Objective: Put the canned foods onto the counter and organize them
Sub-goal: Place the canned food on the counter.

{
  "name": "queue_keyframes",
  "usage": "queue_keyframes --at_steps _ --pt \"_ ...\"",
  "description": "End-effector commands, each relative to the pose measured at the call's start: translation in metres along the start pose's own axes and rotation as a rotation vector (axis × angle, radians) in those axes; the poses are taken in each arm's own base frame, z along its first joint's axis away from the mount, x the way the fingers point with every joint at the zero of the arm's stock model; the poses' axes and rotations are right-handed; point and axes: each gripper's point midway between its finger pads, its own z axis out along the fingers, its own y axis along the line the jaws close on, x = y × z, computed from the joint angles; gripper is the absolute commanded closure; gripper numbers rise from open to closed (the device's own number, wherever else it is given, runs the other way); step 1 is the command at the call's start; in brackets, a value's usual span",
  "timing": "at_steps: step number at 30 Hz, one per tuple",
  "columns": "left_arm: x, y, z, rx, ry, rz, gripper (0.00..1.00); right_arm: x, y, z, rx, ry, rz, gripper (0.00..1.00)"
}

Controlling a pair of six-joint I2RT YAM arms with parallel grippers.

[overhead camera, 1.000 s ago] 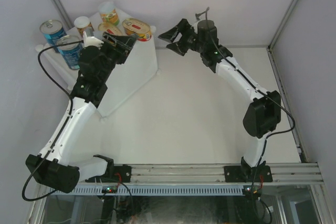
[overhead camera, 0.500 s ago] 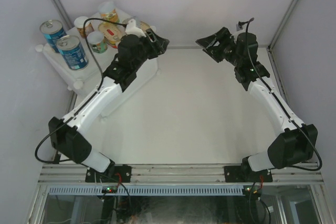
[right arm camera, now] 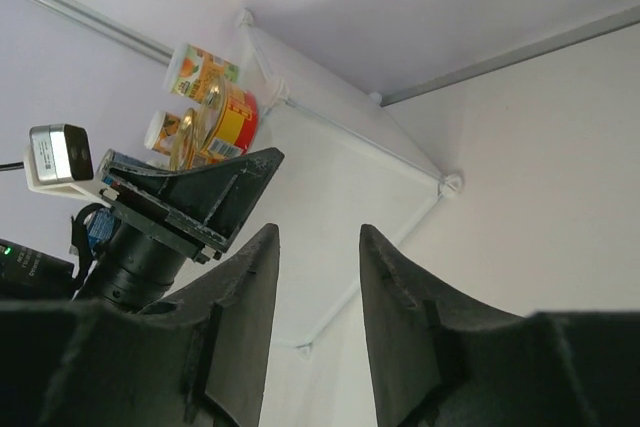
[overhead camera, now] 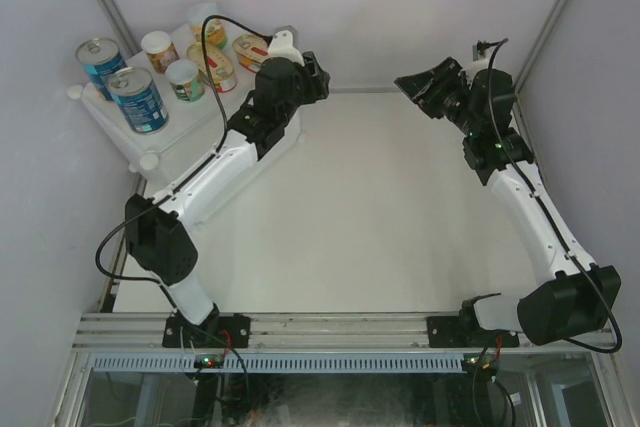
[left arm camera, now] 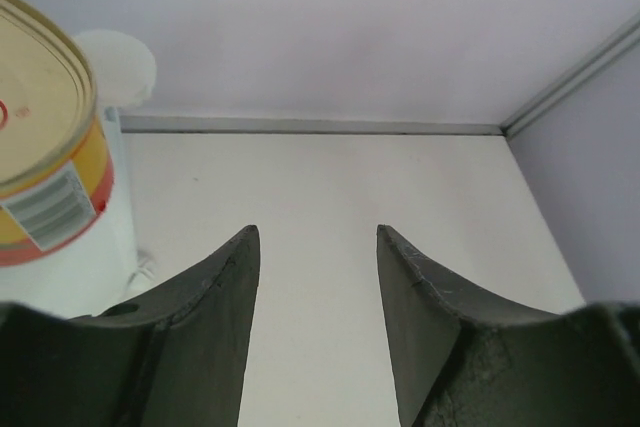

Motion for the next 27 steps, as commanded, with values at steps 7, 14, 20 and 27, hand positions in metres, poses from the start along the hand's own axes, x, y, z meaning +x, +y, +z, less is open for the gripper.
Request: queue_keyframes --at_steps 7,14,20,27 --pt "-0.052 0.026 0.011 -0.053 -0.137 0.033 0.45 -0.012 0.002 0.002 -0.017 -0.046 -0.037 0.64" --pt "-0.061 0.045 0.018 -0.055 -0.144 0.021 0.45 -0.008 0.004 0.009 -0.028 -0.037 -0.03 0.64" --pt "-0.063 0.054 0.022 -0.069 -0.144 0.01 0.44 -0.005 0.007 0.01 -0.034 -0.031 -0.035 0.65" --pt "-0.067 0.06 0.023 -0.076 -0.15 0.003 0.44 -0.004 0.01 0.007 -0.034 -0.033 -0.041 0.65"
